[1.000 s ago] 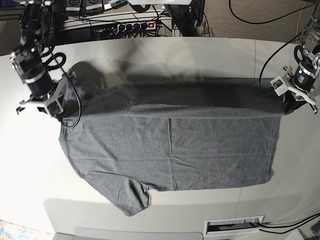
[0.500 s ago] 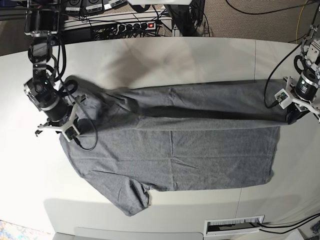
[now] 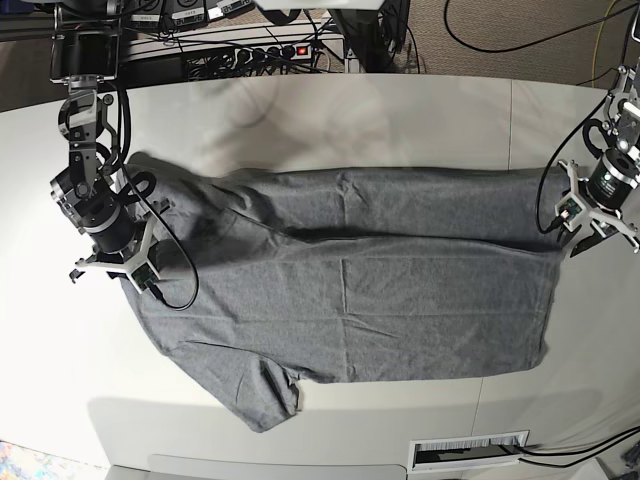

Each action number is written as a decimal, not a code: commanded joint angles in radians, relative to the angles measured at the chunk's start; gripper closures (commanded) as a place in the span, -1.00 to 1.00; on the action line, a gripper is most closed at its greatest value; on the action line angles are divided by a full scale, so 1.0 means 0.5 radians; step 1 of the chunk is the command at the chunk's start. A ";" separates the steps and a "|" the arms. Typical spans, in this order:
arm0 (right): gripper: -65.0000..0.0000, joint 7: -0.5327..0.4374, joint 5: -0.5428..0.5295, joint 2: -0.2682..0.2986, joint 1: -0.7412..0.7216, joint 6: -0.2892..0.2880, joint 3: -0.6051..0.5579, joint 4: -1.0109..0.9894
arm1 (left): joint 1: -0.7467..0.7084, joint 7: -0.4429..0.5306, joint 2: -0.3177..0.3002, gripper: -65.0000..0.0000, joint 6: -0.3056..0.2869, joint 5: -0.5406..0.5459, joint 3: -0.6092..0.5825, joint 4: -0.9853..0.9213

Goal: Fold the T-shirt properly
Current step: 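Lift the gripped edge and fold it over the shirt body, then lay the folded edge flat and open both grippers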

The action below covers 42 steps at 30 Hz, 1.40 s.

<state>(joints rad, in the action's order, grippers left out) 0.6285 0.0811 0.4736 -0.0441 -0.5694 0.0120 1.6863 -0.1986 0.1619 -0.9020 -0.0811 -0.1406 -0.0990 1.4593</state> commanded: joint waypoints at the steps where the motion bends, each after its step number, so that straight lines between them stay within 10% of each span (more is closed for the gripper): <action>1: 0.46 -0.037 -0.004 0.034 -0.039 0.027 0.017 0.027 | 0.021 0.021 -0.053 0.45 0.008 0.014 0.021 0.023; 10: 0.41 0.348 -0.385 0.034 -0.039 0.024 0.017 0.031 | -0.012 0.043 -0.052 0.45 -0.461 0.188 0.021 0.041; 17: 0.43 0.401 -0.589 0.029 -0.040 0.025 0.017 0.031 | 0.021 0.040 -0.045 0.49 -0.463 0.323 0.021 0.157; 24: 1.00 0.533 -0.587 -0.089 -0.026 0.016 0.001 0.030 | 0.102 -0.157 0.107 1.00 -0.475 0.327 0.021 0.153; 31: 1.00 0.690 -0.542 -0.092 0.079 0.011 -0.040 0.027 | 0.074 -0.320 0.121 1.00 -0.892 0.235 0.021 0.152; 42: 1.00 1.037 -0.584 -0.082 0.221 -0.113 -0.040 0.027 | 0.059 -0.327 0.009 1.00 -1.234 0.237 0.021 0.134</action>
<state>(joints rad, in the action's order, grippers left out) 1.1114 -0.2111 0.4187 0.0628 -0.6151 -0.0124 1.6947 -0.1780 -0.0204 -0.8722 -0.7052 -0.0326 -0.0990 1.5188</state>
